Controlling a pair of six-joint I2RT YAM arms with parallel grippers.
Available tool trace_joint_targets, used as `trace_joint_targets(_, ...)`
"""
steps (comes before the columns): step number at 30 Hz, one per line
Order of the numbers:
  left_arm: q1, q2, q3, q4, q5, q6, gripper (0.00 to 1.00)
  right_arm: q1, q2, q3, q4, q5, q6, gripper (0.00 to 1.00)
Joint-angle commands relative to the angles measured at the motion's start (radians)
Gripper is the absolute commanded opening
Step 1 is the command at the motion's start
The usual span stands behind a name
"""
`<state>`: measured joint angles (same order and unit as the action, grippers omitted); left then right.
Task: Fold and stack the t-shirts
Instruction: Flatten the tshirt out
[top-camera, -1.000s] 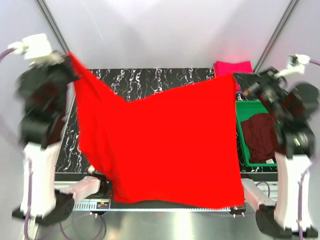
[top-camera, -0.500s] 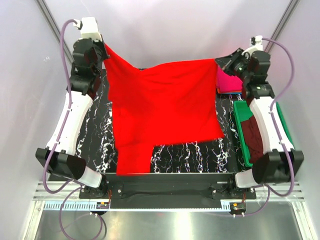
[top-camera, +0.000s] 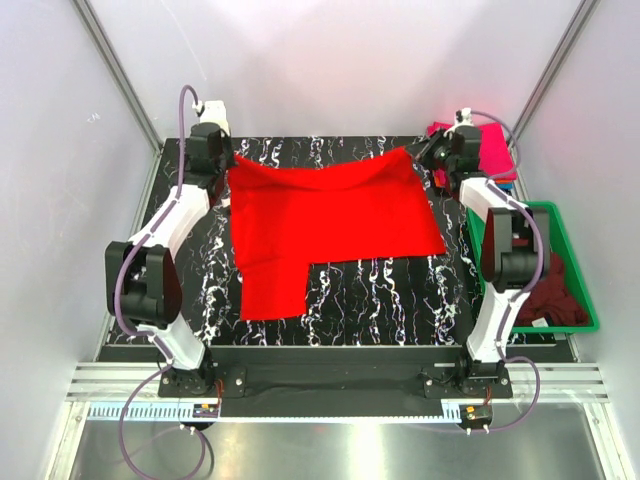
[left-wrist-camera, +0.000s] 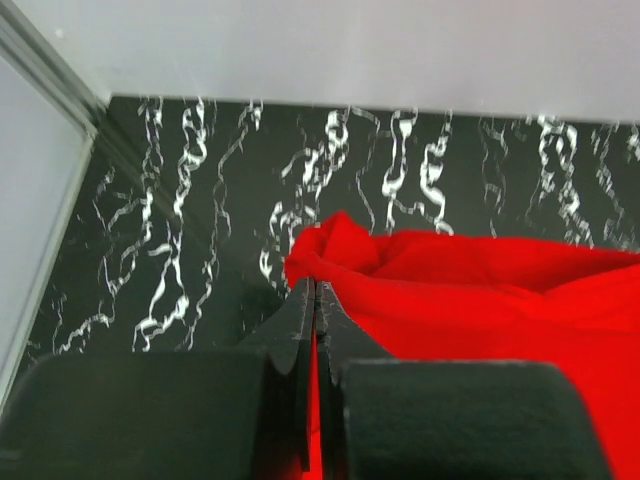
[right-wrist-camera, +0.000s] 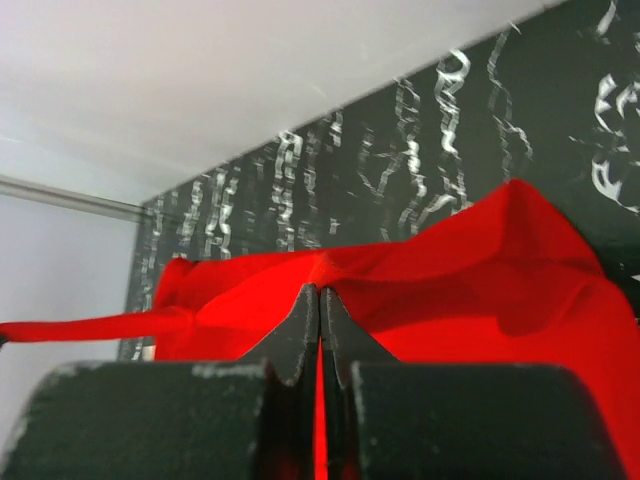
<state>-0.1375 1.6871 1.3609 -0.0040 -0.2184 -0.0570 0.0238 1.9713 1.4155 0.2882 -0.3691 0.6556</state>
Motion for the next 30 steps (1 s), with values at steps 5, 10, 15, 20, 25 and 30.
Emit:
trace_joint_targets(5, 0.027, -0.027, -0.006, 0.118, 0.036, -0.009, 0.00, -0.007, 0.101, 0.161, 0.060, 0.039, -0.068, 0.00)
trace_joint_targets(10, 0.027, -0.001, 0.043, 0.095, 0.067, 0.019, 0.00, -0.018, 0.210, 0.322, -0.017, 0.044, -0.085, 0.00)
trace_joint_targets(15, 0.039, -0.009, 0.034, 0.104, 0.020, 0.048, 0.00, -0.018, 0.273, 0.465, -0.024, 0.071, -0.129, 0.00)
trace_joint_targets(20, 0.045, 0.023, 0.084, 0.090, 0.062, 0.077, 0.00, -0.018, 0.357, 0.542, 0.051, 0.070, -0.169, 0.00)
trace_joint_targets(25, 0.045, 0.081, 0.174, 0.084, 0.091, 0.059, 0.00, -0.053, 0.434, 0.614, 0.081, 0.036, -0.175, 0.00)
trace_joint_targets(30, 0.047, 0.184, 0.291, 0.078, 0.111, 0.059, 0.00, -0.055, 0.481, 0.644, 0.155, 0.006, -0.228, 0.00)
